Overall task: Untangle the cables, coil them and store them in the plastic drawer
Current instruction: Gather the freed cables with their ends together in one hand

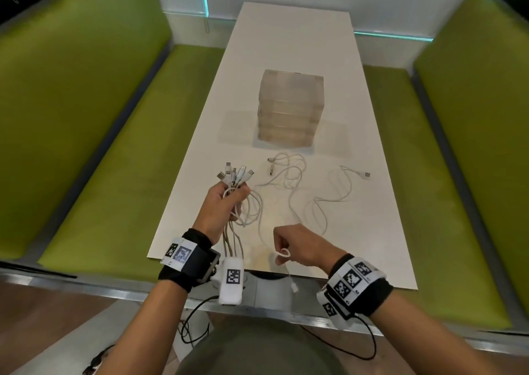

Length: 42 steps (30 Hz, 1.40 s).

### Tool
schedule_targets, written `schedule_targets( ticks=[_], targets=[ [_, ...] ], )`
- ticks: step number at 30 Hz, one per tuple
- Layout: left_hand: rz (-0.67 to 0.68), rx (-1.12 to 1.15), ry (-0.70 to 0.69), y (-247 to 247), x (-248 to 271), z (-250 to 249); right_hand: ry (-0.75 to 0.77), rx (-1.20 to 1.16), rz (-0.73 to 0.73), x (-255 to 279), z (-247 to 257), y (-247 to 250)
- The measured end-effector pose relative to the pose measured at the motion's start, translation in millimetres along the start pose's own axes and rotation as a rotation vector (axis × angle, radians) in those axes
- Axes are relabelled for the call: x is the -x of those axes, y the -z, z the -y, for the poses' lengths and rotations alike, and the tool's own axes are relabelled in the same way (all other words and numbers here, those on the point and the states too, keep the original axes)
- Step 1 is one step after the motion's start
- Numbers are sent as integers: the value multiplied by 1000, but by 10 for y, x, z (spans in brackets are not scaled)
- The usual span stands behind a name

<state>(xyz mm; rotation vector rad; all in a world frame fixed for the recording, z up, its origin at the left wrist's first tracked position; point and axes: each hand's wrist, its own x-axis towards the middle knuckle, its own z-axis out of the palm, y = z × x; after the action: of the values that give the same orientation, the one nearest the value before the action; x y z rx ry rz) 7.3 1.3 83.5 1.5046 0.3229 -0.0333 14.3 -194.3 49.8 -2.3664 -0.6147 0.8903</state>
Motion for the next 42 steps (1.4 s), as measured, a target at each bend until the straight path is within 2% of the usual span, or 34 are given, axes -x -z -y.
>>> schedule_targets(
  ticks=[2, 5, 8, 10, 15, 19, 21, 23, 24, 27, 30, 32, 36, 37, 39, 42],
  targets=[
    [15, 36, 10, 23, -2, 26, -18, 43, 40, -1, -70, -196],
    [77, 43, 19, 68, 21, 67, 12, 34, 208, 44, -115, -333],
    [148, 9, 41, 84, 65, 86, 14, 121, 218, 67, -144, -174],
    [191, -21, 52, 62, 86, 89, -10, 115, 154, 84, -145, 6],
    [291, -93, 22, -4, 115, 108, 99, -428, -84, 141, 108, 269],
    [370, -70, 23, -41, 150, 78, 125, -560, -248, 97, 322, 168],
    [337, 4, 22, -7, 152, 78, 114, -575, -266, 91, 318, 117],
    [230, 149, 40, 54, 105, 69, 101, -558, -188, 109, 245, 58],
    [173, 217, 36, 90, 81, 57, 101, -484, -138, 127, 195, 23],
    [54, 304, 23, 176, 18, 23, 105, -52, 65, 162, 41, -74],
    [51, 313, 4, 199, -2, 3, 34, 114, 246, 180, -45, -103],
    [72, 302, -20, 185, 3, -10, -9, 100, 266, 197, -74, -69],
    [96, 289, -37, 160, 2, -5, -54, -114, 360, 262, -89, 4],
    [94, 286, -33, 158, 2, -5, -68, -178, 363, 267, -86, 10],
    [102, 281, -29, 151, 12, -15, -89, -280, 272, 255, -63, 5],
    [118, 258, -28, 133, 29, -25, -64, -216, 72, 176, -54, -8]
  ],
)
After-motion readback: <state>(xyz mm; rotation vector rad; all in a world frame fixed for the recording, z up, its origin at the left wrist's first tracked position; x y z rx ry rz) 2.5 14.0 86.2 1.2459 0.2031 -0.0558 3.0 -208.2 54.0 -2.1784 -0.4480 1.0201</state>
